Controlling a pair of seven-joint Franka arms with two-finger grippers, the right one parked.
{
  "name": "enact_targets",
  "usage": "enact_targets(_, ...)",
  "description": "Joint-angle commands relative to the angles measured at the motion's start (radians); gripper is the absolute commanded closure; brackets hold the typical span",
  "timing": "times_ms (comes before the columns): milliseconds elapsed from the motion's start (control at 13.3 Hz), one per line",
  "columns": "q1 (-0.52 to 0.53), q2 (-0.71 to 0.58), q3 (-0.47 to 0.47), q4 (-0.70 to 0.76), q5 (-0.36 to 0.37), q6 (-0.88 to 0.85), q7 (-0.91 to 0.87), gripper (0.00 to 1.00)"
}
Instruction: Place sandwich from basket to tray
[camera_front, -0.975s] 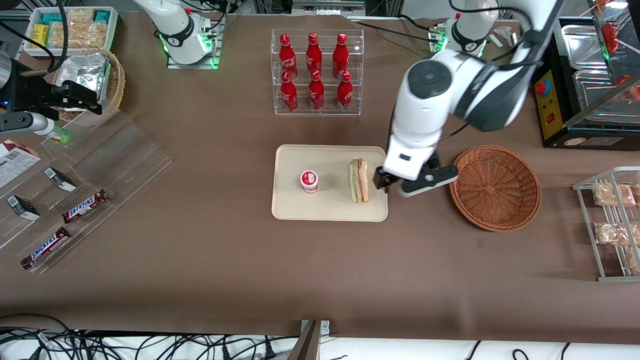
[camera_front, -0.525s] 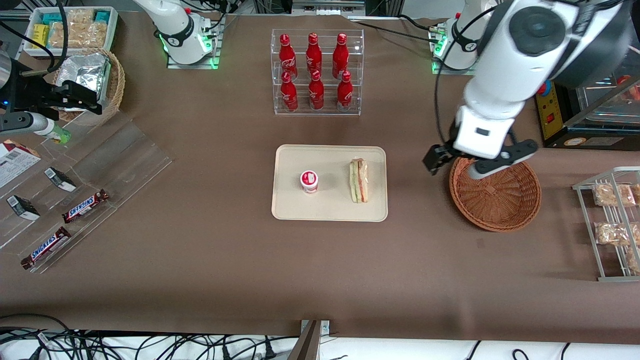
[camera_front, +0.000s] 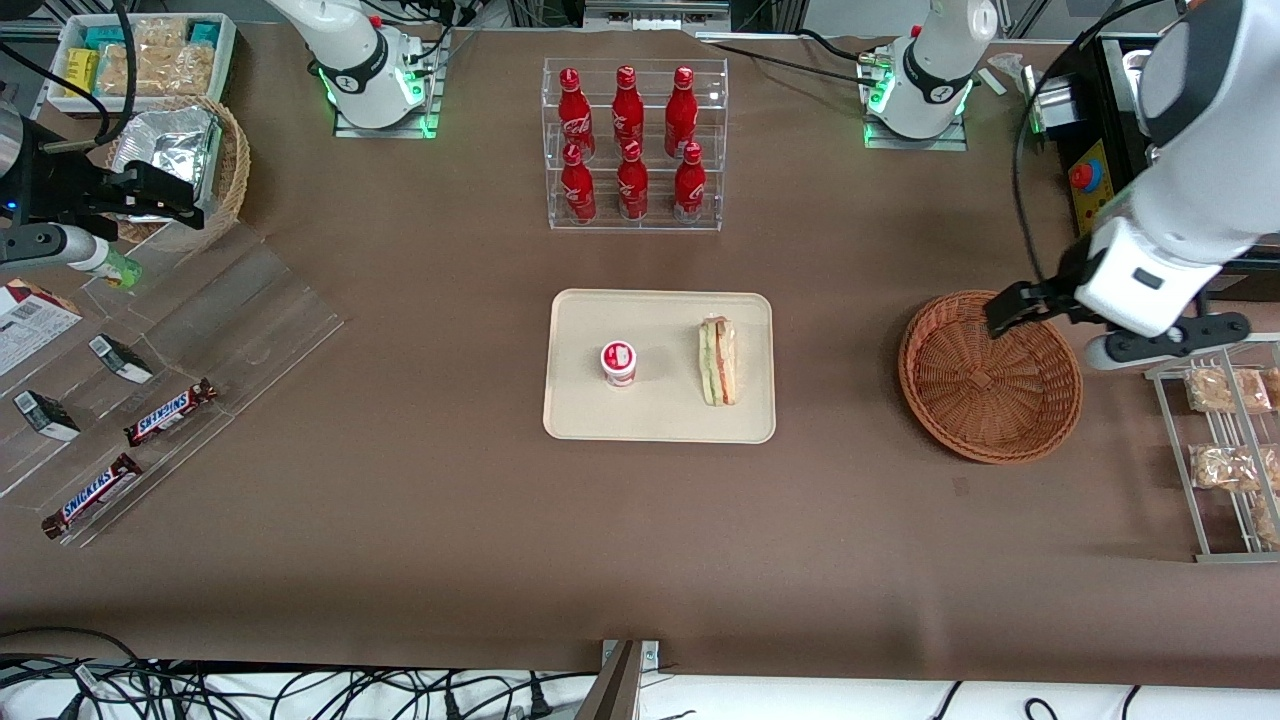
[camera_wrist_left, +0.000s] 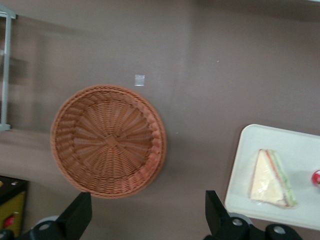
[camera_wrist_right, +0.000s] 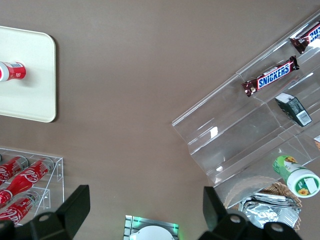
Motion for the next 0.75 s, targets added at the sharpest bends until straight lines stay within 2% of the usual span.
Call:
enact_targets(0, -0.022, -0.066, 0.082, -0.022, -0.029, -0.038, 0.157, 0.00)
enact_targets(300, -0.022, -0.080, 0.129, -0.024, -0.034, -0.078, 0.421, 0.00)
enact_targets(675, -0.025, -0.081, 0.128, -0.021, -0.033, -0.080, 0.422, 0.00)
